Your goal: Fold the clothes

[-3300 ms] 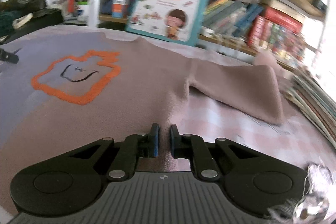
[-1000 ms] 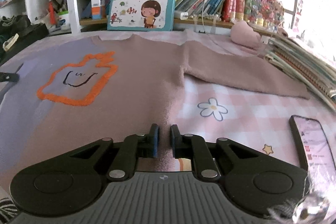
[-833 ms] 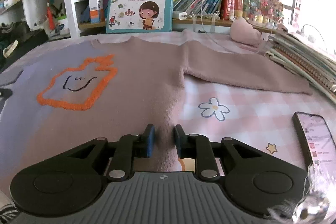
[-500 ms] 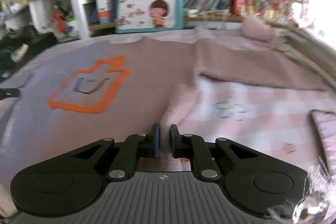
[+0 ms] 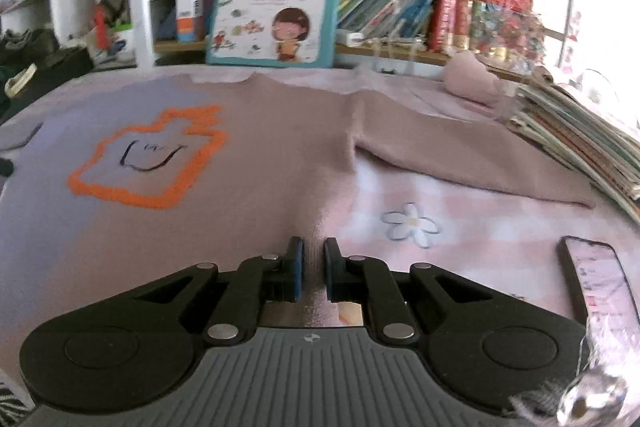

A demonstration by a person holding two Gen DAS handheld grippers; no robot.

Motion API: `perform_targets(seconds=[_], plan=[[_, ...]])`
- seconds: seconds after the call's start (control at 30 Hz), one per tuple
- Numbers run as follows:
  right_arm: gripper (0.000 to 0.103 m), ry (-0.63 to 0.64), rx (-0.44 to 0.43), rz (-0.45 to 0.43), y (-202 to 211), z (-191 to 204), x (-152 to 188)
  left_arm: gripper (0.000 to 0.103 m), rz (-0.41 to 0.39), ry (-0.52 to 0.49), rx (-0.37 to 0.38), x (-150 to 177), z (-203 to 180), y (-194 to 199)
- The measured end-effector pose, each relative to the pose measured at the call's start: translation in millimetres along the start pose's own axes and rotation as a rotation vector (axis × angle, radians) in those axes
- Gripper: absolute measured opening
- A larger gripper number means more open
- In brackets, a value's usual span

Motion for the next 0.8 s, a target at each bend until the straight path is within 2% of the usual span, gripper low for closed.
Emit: perform_targets(seconds=[0.07, 0.13, 0.23, 0.33, 0.43, 0.5, 0.53, 0.6, 0.8], plan=[[0.017, -0.022, -0.007, 0.007, 0.4, -6.2, 0.8, 0.054, -0.009, 0.001, -0.008, -0.6, 0.7, 0.9], [0.025, -0.021, 0.002, 0.003, 1.7, -7.5, 0.4, 0.054, -0.005, 0.023, 0.013, -1.3, 2.9, 1.4], [0.025, -0.015, -0.002, 0.009, -1.7, -8.1, -0.6, 0.053, 0.008, 0.058, 0.056, -1.6, 4.7, -1.5], [0.025, -0.010, -0.008, 0.017, -6.1, -6.8, -2.3, 0.044, 0.011, 0.070, 0.065, -1.9, 3.0, -9.0], [0.016, -0.008, -0.018, 0.015, -9.0, -5.5, -4.5, 0.034, 0.010, 0.061, 0.083, -2.6, -2.8, -17.0], [0.012, -0.017, -0.029, 0.009, -10.4, -5.2, -4.9, 0.012, 0.010, 0.043, 0.098, -2.8, -7.7, -20.6], [0.012, -0.021, -0.031, 0.008, -10.9, -4.8, -5.0, 0.009, 0.007, 0.033, 0.102, -2.7, -9.3, -21.6], [0.011, -0.008, -0.023, 0.007, -11.8, -0.5, -6.4, 0.005, -0.002, 0.036, 0.107, -3.1, -6.8, -20.6], [0.011, 0.012, -0.042, -0.001, -15.8, 9.2, -10.3, 0.006, -0.005, 0.138, 0.106, -5.6, 22.2, -17.0]])
Point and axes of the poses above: each gripper's, at about its wrist camera, not at the fingertips, and y roughly against the way its jaws point, z to its left, x to its underside, the point moved 1 cm from there along -y, roughly the way its jaws point, and after that the axes turned 15 degrees about y, right-handed, at the moved point
